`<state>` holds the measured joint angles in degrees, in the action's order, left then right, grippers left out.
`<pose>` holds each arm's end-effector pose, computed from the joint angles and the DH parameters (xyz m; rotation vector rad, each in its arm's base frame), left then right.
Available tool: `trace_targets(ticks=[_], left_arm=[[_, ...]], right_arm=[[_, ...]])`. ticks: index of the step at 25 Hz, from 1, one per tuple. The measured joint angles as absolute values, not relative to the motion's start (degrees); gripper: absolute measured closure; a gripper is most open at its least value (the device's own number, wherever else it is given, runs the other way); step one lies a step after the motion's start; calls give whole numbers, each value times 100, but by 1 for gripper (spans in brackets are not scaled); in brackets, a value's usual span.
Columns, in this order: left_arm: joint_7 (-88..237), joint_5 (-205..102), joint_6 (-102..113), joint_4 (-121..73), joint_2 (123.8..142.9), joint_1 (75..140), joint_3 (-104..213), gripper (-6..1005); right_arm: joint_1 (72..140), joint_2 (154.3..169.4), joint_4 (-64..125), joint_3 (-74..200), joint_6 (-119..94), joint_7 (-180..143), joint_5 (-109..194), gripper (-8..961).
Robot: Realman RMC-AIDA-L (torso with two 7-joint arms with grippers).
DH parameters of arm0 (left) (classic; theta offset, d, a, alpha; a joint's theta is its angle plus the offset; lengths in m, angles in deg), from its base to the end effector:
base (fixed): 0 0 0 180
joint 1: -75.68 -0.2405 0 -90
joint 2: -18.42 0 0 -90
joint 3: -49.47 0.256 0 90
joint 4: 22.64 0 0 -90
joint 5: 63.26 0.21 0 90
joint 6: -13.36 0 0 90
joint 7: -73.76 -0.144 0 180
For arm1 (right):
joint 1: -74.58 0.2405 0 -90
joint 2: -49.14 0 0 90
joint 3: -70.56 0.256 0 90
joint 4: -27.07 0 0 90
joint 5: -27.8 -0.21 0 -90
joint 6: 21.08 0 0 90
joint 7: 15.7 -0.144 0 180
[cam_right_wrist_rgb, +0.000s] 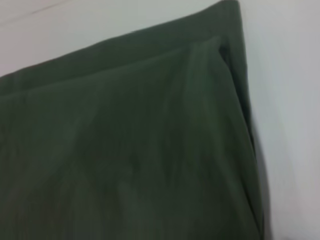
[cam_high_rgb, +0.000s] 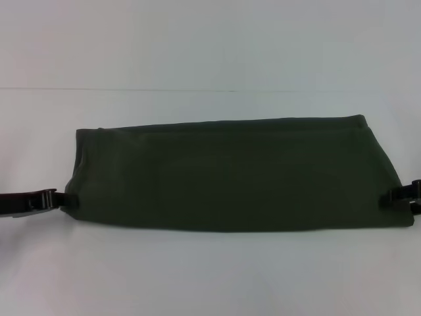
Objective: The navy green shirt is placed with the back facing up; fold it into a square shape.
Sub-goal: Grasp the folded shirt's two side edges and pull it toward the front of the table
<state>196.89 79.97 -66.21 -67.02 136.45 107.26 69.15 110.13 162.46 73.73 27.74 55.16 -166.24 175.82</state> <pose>-0.3427 0.3376 0.0483 -2.0821 -1.6516 -0.3939 0.3179 0.3743 0.0572 -1.9711 1.7896 0.0188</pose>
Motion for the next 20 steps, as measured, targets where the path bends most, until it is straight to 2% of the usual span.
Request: trace_targets(ticks=[11, 19, 20], left_arm=[[19689, 7997, -6627, -6702, 13653, 10717, 6916, 996], [19680, 7979, -6644, -6703, 13667, 10709, 6915, 995], [19680, 7976, -6644, -6703, 13669, 10707, 6915, 995]], right_arm=[[11075, 16342, 7309, 2759, 5390, -16452, 17589, 211], [11084, 16330, 7251, 2760, 5369, -16372, 17592, 228], [11069, 16331, 7265, 2766, 5366, -16327, 17592, 276]])
